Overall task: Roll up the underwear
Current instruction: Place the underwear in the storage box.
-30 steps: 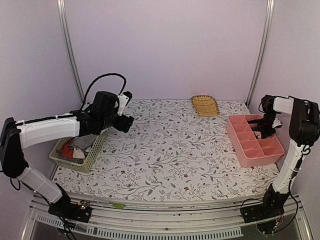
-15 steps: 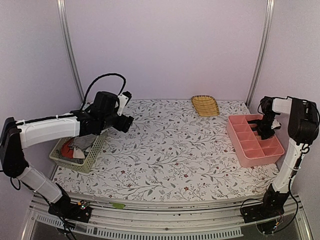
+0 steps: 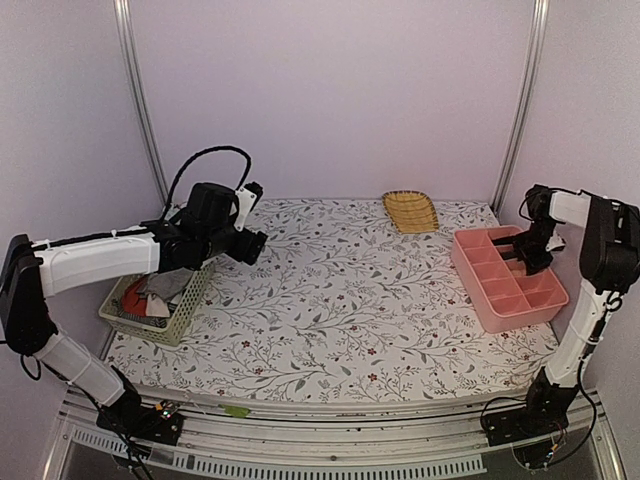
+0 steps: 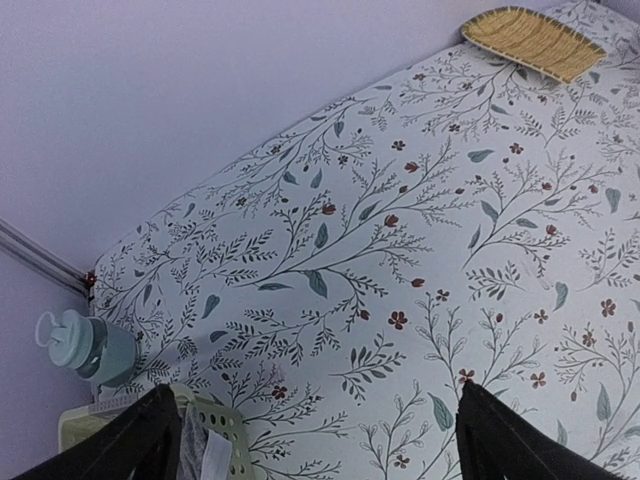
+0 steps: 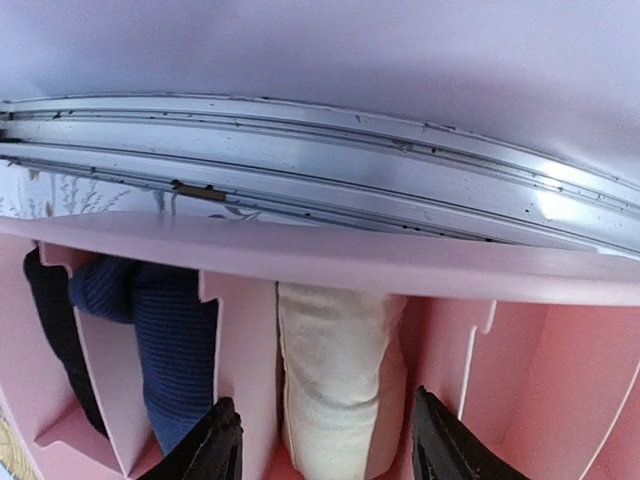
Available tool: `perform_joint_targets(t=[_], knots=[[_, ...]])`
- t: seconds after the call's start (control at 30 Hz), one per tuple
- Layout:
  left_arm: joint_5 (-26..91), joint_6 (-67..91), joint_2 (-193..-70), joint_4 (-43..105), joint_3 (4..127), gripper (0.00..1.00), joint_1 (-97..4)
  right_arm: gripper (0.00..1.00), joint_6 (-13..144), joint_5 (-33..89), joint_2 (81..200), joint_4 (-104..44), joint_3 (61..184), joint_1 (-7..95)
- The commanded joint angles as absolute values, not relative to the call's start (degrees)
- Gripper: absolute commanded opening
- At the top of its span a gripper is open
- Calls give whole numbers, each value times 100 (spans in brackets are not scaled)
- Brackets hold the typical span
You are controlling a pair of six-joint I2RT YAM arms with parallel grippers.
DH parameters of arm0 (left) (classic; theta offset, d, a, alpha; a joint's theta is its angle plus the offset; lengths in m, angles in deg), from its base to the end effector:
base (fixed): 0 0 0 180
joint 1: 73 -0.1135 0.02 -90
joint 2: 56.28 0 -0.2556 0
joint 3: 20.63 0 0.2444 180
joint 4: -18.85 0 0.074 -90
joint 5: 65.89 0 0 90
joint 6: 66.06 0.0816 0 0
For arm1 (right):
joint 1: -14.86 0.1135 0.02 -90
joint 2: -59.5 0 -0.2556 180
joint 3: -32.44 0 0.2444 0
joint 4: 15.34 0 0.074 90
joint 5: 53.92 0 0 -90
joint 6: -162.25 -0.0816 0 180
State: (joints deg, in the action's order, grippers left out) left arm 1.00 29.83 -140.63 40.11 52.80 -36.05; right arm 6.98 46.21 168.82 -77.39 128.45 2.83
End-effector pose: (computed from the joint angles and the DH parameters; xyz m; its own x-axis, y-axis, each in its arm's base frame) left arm 0.3077 -0.1914 0.2422 -0.3939 0.4144 -0.8205 0.3296 0.8969 0.2948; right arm 0.3700 -0.0935 0.1491 -0.1700 0.9504 -0.2603 0.9635 0.2157 0.1584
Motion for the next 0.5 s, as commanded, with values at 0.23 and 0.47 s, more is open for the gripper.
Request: perform_joint_targets(t=[0.23,0.47], knots=[[367,2768,-13872,4155,5566,96,-3678,79,1230,3584,15716,-6812,12716,378],[732,2003,-14036,5229,6408,96,-3779,95,1813,2645,15036,-6320,12714,602]])
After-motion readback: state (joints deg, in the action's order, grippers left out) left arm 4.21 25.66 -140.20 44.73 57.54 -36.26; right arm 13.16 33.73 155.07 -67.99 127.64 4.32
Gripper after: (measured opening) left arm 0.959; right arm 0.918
